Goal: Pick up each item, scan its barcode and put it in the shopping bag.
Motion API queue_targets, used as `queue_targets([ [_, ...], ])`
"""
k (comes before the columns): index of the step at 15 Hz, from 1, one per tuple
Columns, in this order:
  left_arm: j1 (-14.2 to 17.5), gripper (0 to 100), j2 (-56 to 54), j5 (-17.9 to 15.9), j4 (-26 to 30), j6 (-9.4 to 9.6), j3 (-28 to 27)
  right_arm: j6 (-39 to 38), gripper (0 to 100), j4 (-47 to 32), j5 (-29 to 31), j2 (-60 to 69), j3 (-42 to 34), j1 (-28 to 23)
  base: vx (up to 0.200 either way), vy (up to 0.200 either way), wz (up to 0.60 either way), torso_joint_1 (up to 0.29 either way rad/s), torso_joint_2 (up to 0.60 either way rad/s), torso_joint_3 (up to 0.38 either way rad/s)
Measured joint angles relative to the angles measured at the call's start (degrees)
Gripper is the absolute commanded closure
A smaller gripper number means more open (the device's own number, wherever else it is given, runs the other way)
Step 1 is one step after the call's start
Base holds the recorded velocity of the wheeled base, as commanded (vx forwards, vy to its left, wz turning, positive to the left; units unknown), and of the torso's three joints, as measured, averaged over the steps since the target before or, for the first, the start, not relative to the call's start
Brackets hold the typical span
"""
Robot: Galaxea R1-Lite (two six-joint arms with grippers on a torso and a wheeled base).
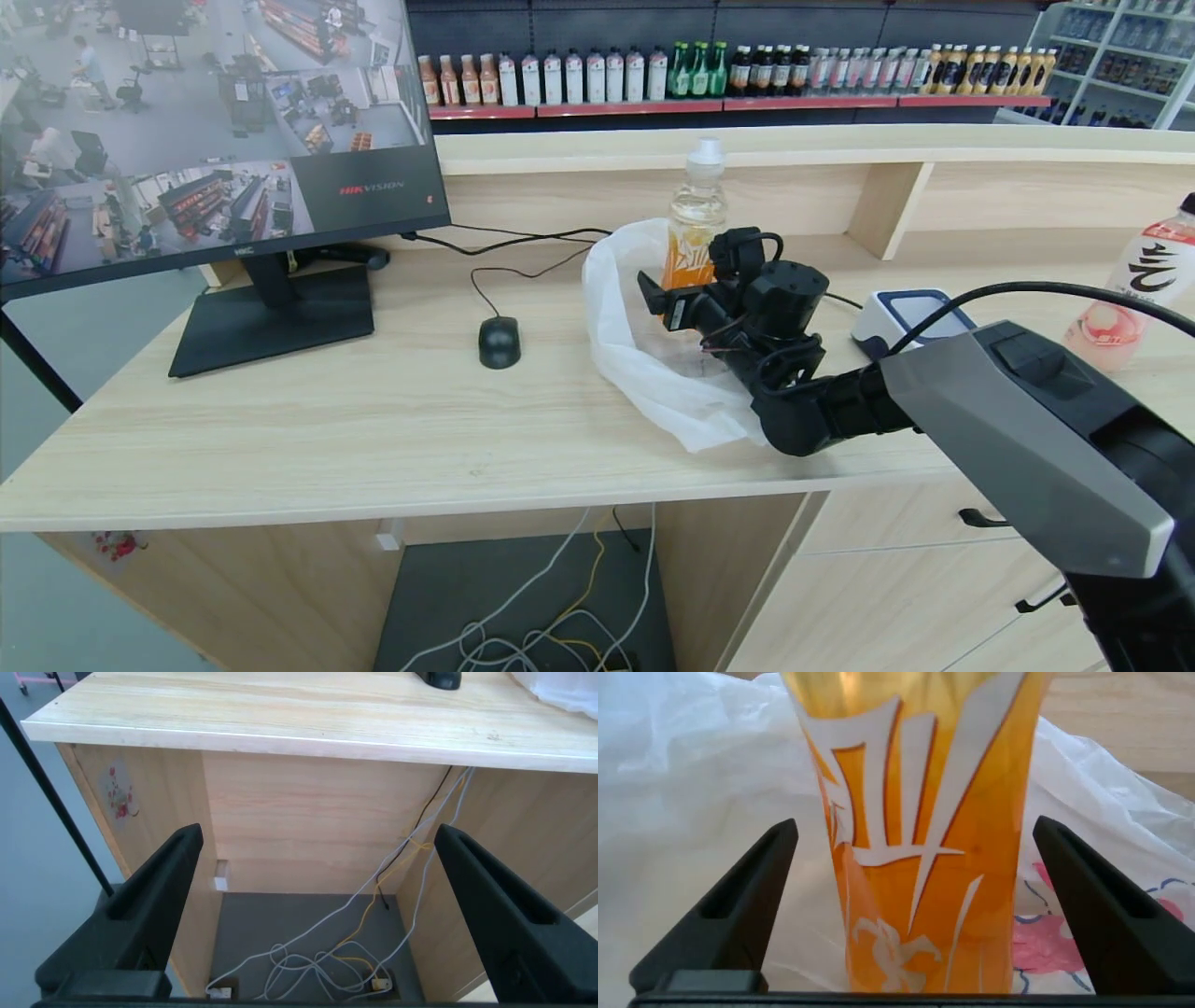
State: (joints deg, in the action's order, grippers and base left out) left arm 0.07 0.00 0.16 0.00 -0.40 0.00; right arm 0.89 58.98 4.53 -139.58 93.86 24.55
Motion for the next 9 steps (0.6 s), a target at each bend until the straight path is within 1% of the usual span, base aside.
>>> queue_targets([
  [4,0.00,0,0.00,0.00,0.00,-0.02,0.00,-0.10,0,1.45,-0.05,0.63,-0.30,-0.16,0.000,0.000,0.00,0.000,0.00,0.000],
  [9,0.00,0,0.00,0.00,0.00,-0.02,0.00,-0.05,0,2.06,-0.24,3.80,-2.99,0.11,0.000,0.000,0.00,0.000,0.00,0.000],
])
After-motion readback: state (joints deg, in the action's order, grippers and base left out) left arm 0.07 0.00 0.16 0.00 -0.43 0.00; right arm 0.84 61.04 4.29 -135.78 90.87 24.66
